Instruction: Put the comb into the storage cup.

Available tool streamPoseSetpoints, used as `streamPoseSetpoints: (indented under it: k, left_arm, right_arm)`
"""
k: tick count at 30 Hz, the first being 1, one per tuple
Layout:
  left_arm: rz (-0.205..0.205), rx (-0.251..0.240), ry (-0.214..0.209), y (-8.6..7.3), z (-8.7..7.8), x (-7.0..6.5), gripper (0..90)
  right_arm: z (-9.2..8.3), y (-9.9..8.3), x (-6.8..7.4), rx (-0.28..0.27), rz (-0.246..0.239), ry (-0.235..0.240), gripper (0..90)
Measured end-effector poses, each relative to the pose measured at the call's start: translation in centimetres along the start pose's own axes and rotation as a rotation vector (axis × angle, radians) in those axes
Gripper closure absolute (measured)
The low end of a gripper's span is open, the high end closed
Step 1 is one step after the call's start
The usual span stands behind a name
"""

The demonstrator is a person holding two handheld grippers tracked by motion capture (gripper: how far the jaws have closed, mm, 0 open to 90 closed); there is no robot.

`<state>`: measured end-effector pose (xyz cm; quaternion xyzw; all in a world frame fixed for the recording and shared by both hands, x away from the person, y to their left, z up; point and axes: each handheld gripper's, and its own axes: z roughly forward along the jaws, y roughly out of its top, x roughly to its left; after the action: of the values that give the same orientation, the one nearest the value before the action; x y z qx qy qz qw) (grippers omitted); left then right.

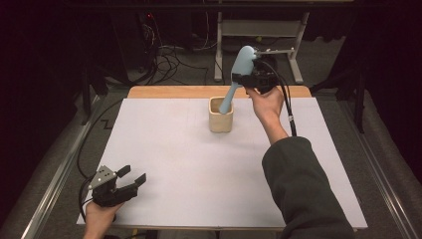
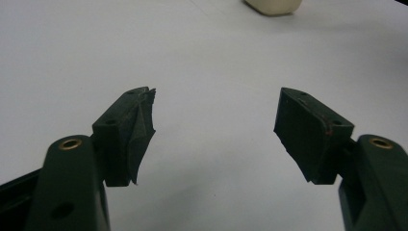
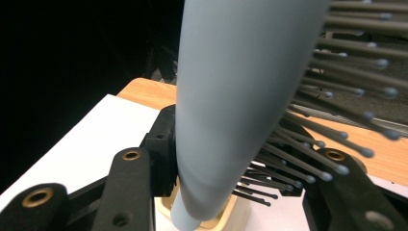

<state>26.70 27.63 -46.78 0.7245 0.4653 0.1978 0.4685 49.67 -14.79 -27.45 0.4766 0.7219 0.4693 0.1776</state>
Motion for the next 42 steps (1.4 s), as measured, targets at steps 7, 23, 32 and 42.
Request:
streamPoseSetpoints:
  k: [7,23,32,42]
  left_arm:
    - [-0.002,-0.002,-0.001,0.0,0.0,0.0,30.3]
    - [-0.001,0.003,-0.007,0.0,0.0,0.0,30.3]
    - [0.003,0.005,-0.009,0.1,0.0,0.0,30.4]
    - [0.003,-0.001,-0.011,0.1,-0.1,0.0,30.6]
  right_arm:
    - [0.6,0.0,0.0,-0.009,0.002,-0.018,53.7]
    - [2.3,-0.7,0.6,0.026,-0.017,-0.027,53.6]
    - [3.1,-1.2,0.9,0.04,-0.024,-0.026,53.5]
    - [3.9,-1.8,1.1,0.051,-0.024,-0.023,53.4]
